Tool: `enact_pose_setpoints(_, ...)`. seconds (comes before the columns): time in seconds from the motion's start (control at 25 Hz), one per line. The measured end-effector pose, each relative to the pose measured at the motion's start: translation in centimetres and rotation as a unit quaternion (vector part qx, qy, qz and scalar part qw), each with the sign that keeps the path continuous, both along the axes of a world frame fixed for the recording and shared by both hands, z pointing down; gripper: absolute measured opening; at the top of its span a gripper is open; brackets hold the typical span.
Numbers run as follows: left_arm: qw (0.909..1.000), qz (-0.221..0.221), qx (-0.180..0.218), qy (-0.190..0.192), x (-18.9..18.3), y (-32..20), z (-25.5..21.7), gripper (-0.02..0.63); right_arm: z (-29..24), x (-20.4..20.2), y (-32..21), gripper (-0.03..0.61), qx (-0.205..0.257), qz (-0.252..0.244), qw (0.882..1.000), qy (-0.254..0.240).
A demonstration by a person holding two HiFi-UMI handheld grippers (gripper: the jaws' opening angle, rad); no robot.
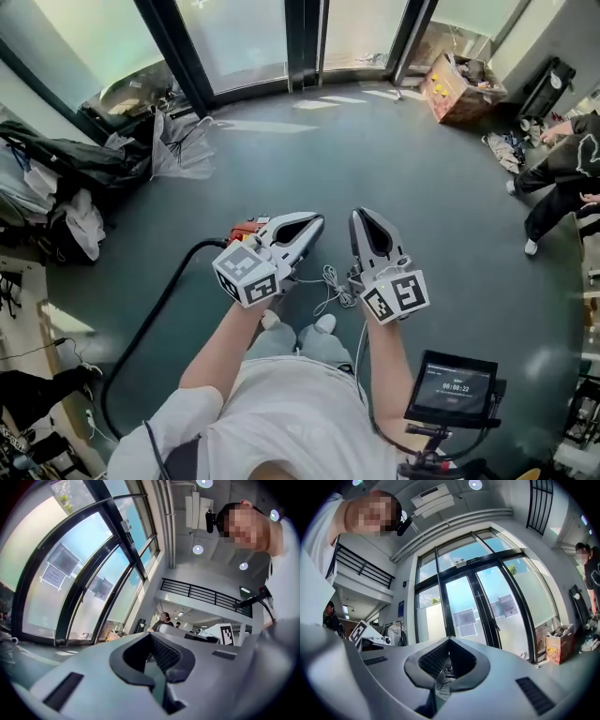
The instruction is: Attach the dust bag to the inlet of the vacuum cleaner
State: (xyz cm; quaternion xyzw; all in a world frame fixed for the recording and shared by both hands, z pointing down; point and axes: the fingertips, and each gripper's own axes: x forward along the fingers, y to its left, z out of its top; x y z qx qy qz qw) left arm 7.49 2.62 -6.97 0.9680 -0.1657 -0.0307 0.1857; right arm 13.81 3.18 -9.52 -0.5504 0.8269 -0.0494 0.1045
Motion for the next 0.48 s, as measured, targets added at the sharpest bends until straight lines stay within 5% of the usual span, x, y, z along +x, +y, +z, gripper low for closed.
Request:
enact_pose_setpoints(0.24,0.9985,0.031,0.029,0.033,0.3,2.5,-5.3,0.006,-4.6,-0.1,2.2,0.008,0.018,0.011,1.0,-0.004)
enact_pose_setpoints(0.48,0.9978,0.005,0.067,0.006,-0.4,1.8,-6.9,0.006,-6.8,-1.7,2.1,0.008,0.04,0.005,0.999,0.01)
